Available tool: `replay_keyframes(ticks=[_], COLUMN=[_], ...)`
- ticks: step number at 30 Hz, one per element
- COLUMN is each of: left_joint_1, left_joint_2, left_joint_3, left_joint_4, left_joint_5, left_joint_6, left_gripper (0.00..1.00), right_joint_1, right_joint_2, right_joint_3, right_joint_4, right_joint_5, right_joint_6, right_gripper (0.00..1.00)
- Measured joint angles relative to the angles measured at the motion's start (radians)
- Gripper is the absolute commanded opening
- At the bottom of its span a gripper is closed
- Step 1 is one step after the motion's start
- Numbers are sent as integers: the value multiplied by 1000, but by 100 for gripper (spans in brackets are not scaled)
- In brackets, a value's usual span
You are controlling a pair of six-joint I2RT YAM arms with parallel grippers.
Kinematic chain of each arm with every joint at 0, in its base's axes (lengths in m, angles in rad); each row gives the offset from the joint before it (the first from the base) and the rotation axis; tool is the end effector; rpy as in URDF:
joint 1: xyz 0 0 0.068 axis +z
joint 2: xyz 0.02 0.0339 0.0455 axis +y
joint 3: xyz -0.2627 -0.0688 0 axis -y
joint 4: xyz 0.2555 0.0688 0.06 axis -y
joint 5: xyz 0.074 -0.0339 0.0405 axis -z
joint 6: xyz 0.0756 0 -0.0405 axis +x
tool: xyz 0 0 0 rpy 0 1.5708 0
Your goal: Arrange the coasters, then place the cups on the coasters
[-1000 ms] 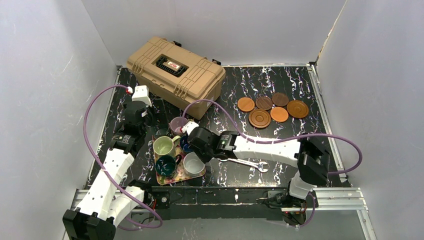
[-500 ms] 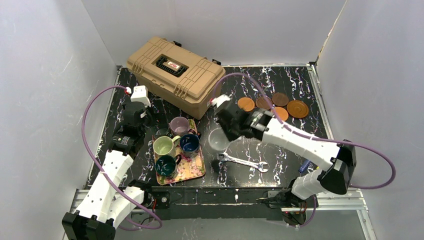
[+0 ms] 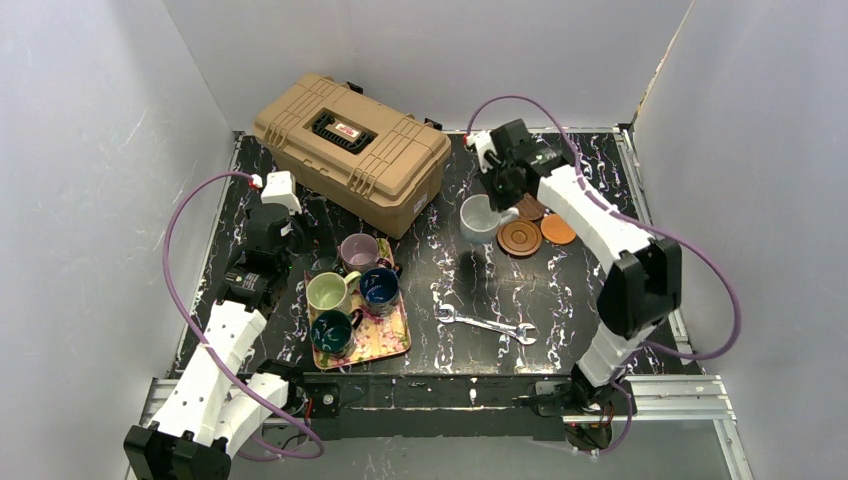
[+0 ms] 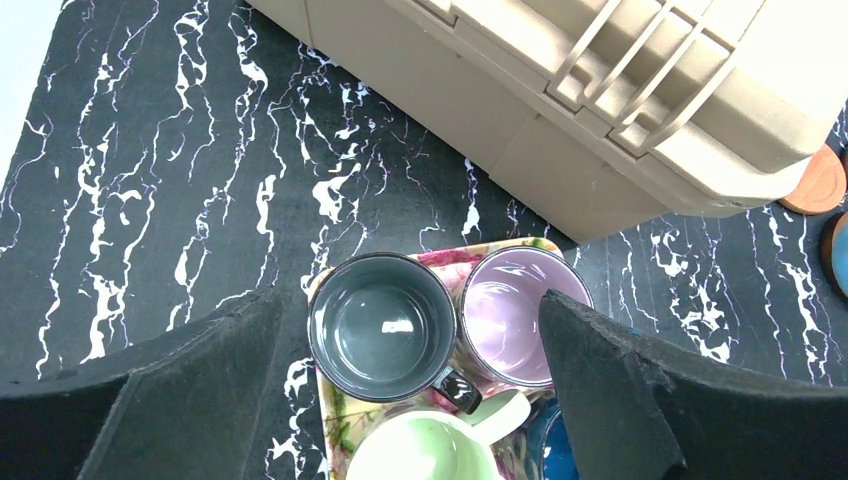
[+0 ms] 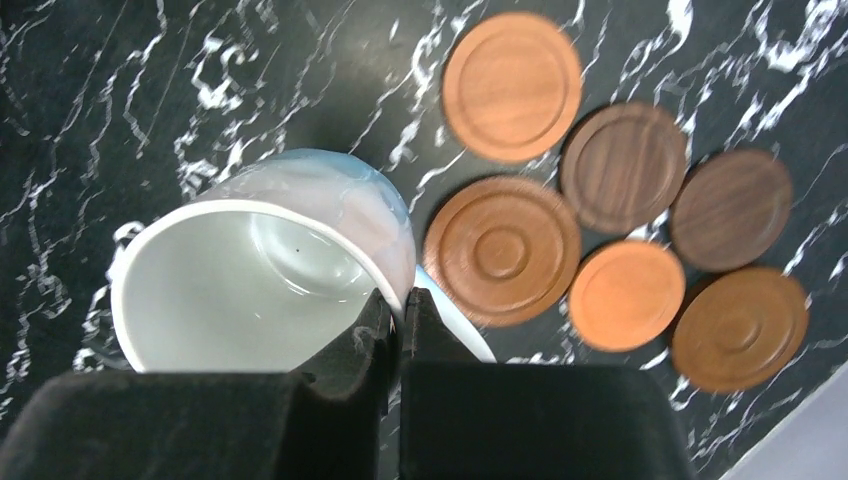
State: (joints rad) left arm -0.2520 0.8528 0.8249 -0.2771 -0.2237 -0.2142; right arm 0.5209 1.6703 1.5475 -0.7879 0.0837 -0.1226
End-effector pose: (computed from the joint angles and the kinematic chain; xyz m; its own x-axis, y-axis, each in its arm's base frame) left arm 0.2416 -0.0449 0.3198 -0.2923 -0.1388 -0.9462 -0.0245 0.9902 -0.1377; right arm 0.3489 0.1929 0.2852 -0.6248 -0.4990 -0.6005 -0.5319 0.8351 -0.1405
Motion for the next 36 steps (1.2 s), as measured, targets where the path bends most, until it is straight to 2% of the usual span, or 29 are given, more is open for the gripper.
replay_keyframes(ticks=[6, 13, 25, 36], left_joint_1=[0, 0, 0, 0], left_joint_2=[1, 1, 12, 33], left_joint_3=[0, 0, 0, 0], left_joint_4=[0, 0, 0, 0], left_joint_5=[7, 7, 8, 15], left_joint_6=[-7, -6, -6, -6], left_gripper=[98, 98, 98, 98], right_joint_1=[-136, -210, -229, -240], right_joint_2=[187, 360, 524, 630], right_joint_3=[201, 380, 580, 715], right_joint_4=[-34, -112, -230, -262], right_joint_5=[-149, -241, -274, -285], right_joint_6=[-232, -431, -618, -696], right_gripper=[1, 1, 1, 1])
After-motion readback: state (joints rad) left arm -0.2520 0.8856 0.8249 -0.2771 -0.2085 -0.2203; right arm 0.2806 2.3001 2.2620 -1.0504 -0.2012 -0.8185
